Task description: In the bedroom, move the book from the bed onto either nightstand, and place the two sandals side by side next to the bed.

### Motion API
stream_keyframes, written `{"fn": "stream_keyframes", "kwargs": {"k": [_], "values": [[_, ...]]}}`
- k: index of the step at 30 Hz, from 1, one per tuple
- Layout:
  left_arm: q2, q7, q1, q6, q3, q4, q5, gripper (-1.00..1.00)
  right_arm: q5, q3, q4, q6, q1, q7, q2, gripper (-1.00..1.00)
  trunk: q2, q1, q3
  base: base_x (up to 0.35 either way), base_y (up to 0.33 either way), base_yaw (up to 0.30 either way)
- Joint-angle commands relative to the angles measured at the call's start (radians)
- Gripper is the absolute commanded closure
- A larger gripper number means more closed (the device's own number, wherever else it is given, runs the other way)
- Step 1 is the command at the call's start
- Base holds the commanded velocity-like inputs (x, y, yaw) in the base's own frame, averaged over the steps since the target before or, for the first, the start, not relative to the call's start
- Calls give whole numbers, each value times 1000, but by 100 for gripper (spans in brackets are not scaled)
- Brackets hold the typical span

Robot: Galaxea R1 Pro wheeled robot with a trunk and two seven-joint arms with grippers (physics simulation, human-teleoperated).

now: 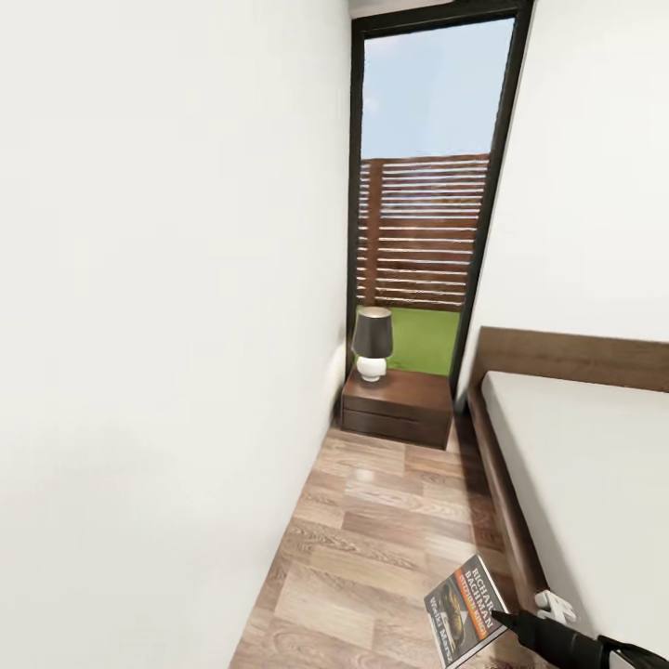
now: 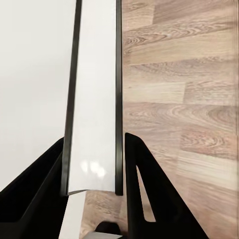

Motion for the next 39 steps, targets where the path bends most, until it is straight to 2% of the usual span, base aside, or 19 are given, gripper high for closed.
{"fn": "stream_keyframes", "kwargs": {"k": [1, 26, 39], "values": [[0, -3, -1, -4, -8, 1, 8, -100, -12, 3, 2, 6, -2, 5, 0, 100, -2, 0, -2, 11, 0, -248], [0, -3, 0, -4, -8, 1, 8, -100, -12, 3, 2, 6, -2, 5, 0, 100, -2, 0, -2, 4, 0, -248], [0, -3, -1, -3, -8, 1, 8, -100, -12, 3, 2, 6, -2, 5, 0, 100, -2, 0, -2, 272, 0, -248]]}}
